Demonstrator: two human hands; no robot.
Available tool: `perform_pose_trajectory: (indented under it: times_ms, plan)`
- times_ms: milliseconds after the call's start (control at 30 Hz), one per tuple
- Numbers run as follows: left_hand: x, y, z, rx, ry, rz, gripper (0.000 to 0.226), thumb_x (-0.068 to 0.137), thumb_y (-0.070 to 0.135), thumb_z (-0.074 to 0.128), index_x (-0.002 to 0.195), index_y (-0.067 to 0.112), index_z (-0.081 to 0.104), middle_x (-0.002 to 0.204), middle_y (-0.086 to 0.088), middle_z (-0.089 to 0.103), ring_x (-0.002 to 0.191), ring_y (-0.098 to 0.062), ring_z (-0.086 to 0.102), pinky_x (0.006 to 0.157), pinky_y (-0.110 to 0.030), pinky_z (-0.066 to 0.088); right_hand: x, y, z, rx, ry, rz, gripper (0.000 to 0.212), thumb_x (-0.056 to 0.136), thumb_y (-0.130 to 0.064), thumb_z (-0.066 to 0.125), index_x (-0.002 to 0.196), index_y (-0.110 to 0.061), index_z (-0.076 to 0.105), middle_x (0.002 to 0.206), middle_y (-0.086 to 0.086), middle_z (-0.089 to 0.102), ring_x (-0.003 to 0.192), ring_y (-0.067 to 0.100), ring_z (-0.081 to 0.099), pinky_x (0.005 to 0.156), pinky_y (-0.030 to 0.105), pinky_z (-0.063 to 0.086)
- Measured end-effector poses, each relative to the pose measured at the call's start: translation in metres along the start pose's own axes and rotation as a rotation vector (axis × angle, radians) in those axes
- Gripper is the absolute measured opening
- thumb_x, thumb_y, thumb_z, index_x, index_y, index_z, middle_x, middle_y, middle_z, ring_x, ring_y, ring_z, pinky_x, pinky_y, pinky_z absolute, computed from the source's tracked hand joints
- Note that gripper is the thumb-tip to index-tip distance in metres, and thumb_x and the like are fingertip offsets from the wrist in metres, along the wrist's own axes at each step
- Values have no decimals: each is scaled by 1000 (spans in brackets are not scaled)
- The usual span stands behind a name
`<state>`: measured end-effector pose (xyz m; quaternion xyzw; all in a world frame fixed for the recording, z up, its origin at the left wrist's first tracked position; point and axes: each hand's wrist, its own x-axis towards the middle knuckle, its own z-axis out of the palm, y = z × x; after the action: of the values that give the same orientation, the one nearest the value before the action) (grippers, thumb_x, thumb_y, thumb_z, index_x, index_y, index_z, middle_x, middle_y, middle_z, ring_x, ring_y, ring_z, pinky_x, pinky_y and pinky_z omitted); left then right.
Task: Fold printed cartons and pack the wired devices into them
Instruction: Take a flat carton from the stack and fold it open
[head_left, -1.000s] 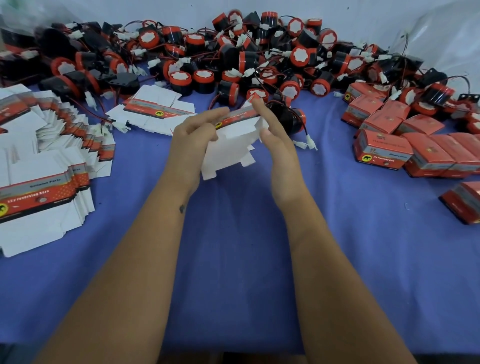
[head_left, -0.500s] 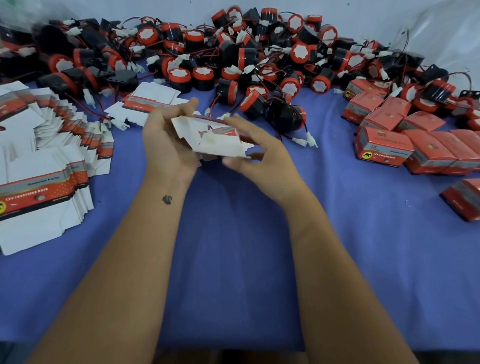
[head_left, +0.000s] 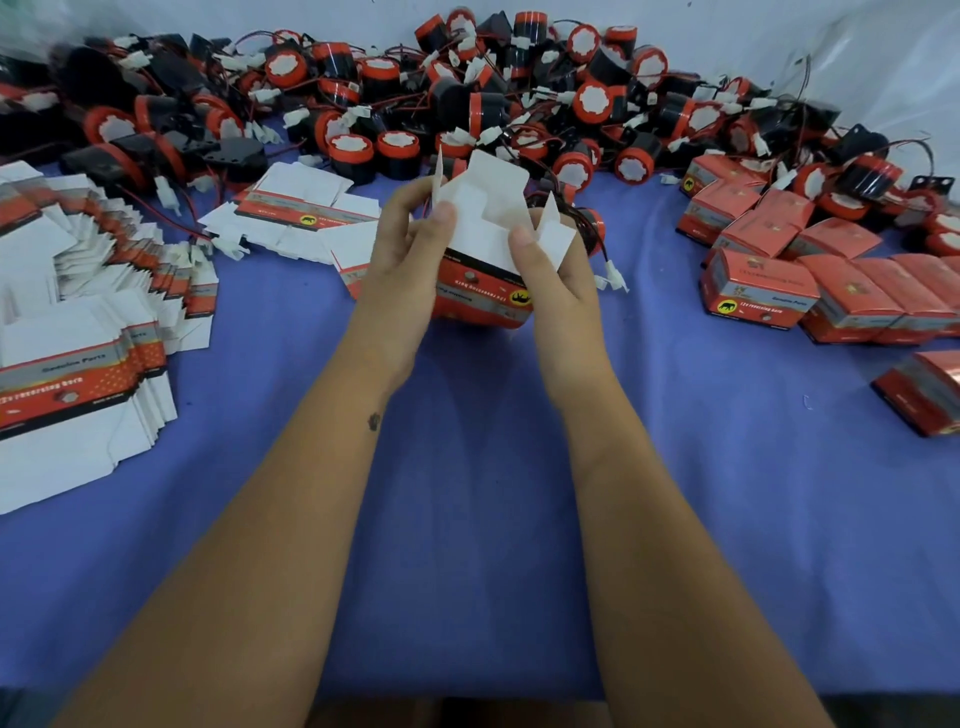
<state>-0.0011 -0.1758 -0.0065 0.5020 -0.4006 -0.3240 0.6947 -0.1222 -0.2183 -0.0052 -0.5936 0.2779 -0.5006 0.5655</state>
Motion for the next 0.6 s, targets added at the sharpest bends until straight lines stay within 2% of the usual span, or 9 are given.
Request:
perform_pose_trajectory:
  times_ms: [67,167,233,300,433,500,567,600]
  plan:
    - [-3,-4,3,102,61,25,21,105,30,40,123,27,51,110,5,65,85,7,64,68,-14,52,0,2,2,23,-11,28,9,93,-34,56,102,-32,57,96,-15,65,91,-2,61,76,17,52]
    - [-5,-5,8,113,143,26,19,104,26,36,109,32,53,94,15,67,75,9,62,58,-12,49,1,6,5,-6,-15,66,12,97,-30,58,109,-27,55,101,-11,64,94,3,62,78,23,53]
    - [-5,-4,9,12,149,12,17,98,25,40,108,27,53,95,12,67,78,4,65,61,-16,52,2,7,6,-1,-8,93,15,97,-28,60,110,-25,54,106,-6,65,98,9,63,81,29,55]
    - [-6,-5,10,-17,110,18,23,93,29,46,114,21,52,109,1,67,90,-6,67,69,-22,55,4,8,9,27,6,111,22,95,-26,62,114,-22,52,113,1,66,104,14,64,83,31,57]
    - [-8,-10,12,28,114,42,17,97,20,49,112,26,53,112,1,68,96,-11,68,77,-31,59,5,9,9,55,36,131,22,93,-24,65,111,-23,53,107,-2,67,92,6,66,67,18,52]
    - [-9,-10,14,11,155,46,23,91,15,49,106,31,54,109,3,68,95,-13,68,76,-36,61,5,10,9,83,21,146,17,95,-17,61,109,-22,53,106,1,66,89,9,65,64,20,52]
    - [-9,-10,17,-3,182,41,31,83,11,49,106,32,53,112,-3,66,100,-23,67,78,-46,60,6,11,10,110,4,155,18,95,-9,56,107,-21,53,104,3,64,85,11,64,61,22,53]
    - [-10,-10,18,-19,180,47,33,82,12,48,108,31,53,114,-5,65,101,-25,66,77,-46,60,6,11,10,116,3,157,20,94,-6,54,106,-22,53,103,3,63,85,13,63,61,23,53]
